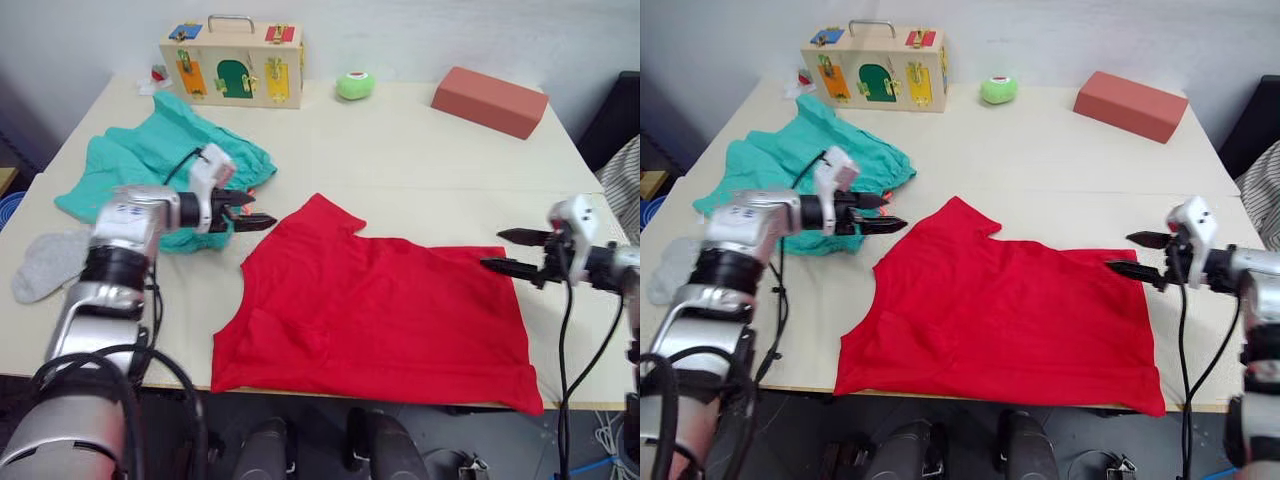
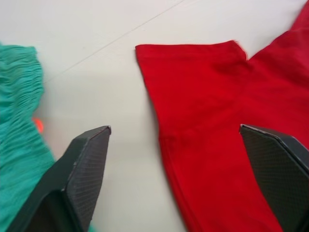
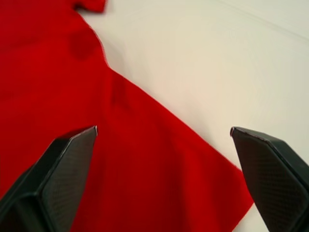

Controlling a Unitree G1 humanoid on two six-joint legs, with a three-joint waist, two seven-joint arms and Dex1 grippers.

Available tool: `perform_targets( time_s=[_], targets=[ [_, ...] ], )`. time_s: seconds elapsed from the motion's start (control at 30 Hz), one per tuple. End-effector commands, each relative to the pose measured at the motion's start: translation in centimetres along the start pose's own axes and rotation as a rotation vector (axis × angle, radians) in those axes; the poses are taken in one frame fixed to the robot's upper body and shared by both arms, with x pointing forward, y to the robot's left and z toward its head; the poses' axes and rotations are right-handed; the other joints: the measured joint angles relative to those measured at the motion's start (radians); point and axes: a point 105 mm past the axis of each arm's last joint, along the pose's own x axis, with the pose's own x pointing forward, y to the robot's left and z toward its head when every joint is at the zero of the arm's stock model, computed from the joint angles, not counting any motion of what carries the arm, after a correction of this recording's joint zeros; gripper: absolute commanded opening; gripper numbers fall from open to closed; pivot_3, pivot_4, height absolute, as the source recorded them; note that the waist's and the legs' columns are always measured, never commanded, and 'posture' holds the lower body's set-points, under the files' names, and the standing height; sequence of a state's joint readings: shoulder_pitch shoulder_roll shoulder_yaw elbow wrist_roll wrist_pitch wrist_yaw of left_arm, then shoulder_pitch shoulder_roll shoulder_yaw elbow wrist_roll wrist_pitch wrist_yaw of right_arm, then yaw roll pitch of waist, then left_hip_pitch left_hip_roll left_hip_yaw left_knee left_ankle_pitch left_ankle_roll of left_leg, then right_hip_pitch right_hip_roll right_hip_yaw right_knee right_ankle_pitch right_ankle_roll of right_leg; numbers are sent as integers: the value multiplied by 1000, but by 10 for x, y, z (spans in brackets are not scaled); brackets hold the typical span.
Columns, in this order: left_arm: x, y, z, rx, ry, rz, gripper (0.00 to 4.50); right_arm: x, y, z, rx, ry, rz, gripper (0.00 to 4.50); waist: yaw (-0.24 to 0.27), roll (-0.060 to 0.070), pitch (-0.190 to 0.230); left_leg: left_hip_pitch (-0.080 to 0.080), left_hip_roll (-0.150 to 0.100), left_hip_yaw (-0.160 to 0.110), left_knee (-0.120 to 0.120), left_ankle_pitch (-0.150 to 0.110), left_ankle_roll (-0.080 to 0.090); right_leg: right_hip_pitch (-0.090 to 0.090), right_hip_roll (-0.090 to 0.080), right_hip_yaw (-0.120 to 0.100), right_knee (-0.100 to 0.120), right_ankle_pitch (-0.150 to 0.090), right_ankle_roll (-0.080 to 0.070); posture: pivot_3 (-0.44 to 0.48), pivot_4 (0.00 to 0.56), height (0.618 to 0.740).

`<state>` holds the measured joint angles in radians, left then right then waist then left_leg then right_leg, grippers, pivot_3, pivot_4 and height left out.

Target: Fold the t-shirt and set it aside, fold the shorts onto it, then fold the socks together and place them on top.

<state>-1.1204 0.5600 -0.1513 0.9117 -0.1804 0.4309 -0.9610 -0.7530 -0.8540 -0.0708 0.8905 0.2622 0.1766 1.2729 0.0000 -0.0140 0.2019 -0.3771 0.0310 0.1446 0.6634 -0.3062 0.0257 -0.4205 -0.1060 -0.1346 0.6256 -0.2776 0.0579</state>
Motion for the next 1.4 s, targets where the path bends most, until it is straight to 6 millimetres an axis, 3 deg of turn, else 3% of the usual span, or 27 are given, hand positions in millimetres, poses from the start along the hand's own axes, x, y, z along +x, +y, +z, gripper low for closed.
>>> perform_targets(
  time_s=[0.03, 0.23, 0.5, 0.57, 0.67, 0.87, 0.97, 1.07, 1.1, 1.4],
  targets=[
    [8, 8, 4, 35, 19, 45, 4460, -1, -16, -2, -12, 49, -82, 4500, -4, 0, 0, -1, 0, 0, 0, 0, 0, -2, -1, 1, 1, 0, 0, 0, 150, 740],
    [29, 5, -4, 25, 73, 87, 4460, 1, -34, -1, 33, 81, -219, 4500, -13, 0, 0, -9, 0, 1, 3, 1, 2, -11, -2, 2, 3, 2, 3, 0, 150, 740],
    [45, -1, -15, -47, 91, 107, 4460, 2, -35, -5, 51, 133, -220, 4500, -25, 0, 0, -8, -1, 1, 7, 2, 4, -10, -8, 2, 3, 4, 5, 0, 150, 740],
    [48, -4, -16, -53, 87, 101, 4500, 4, -35, -2, 46, 120, -224, 4115, -26, 0, 0, -9, -1, 1, 9, 2, 4, -10, -8, 3, 4, 4, 5, 0, 150, 740],
    [49, -4, -16, -57, 81, 107, 3919, 7, -35, 0, 49, 115, -223, 3225, -26, 0, 0, -9, -1, 1, 10, 2, 4, -10, -8, 3, 4, 5, 5, 0, 150, 740],
    [50, -2, -14, -76, 58, 126, 1909, 15, -32, 1, 32, 111, -214, 923, -28, 0, 0, -9, -1, 1, 10, 2, 3, -10, -8, 3, 4, 5, 5, 0, 150, 740],
    [49, -1, -14, -89, 42, 137, 1095, 18, -30, 1, 22, 104, -204, 34, -29, 0, 0, -9, -1, 1, 11, 2, 3, -10, -8, 3, 5, 5, 5, 0, 150, 740],
    [49, 0, -14, -110, 10, 142, 135, 19, -28, 6, 3, 73, -186, 0, -29, 0, 0, -9, -1, 1, 11, 2, 3, -11, -8, 3, 5, 5, 5, 0, 150, 740],
    [50, 0, -12, -115, -9, 141, 27, 19, -28, 8, -2, 64, -183, 0, -29, 0, 0, -9, -1, 1, 11, 2, 3, -11, -8, 3, 5, 5, 5, 0, 150, 740],
    [42, 4, 2, -167, -138, 126, 27, 14, -23, 14, -29, -28, -135, 0, -29, 0, 0, -10, -1, 1, 11, 2, 3, -11, -8, 3, 10, 5, 5, 0, 150, 740]
  ],
)
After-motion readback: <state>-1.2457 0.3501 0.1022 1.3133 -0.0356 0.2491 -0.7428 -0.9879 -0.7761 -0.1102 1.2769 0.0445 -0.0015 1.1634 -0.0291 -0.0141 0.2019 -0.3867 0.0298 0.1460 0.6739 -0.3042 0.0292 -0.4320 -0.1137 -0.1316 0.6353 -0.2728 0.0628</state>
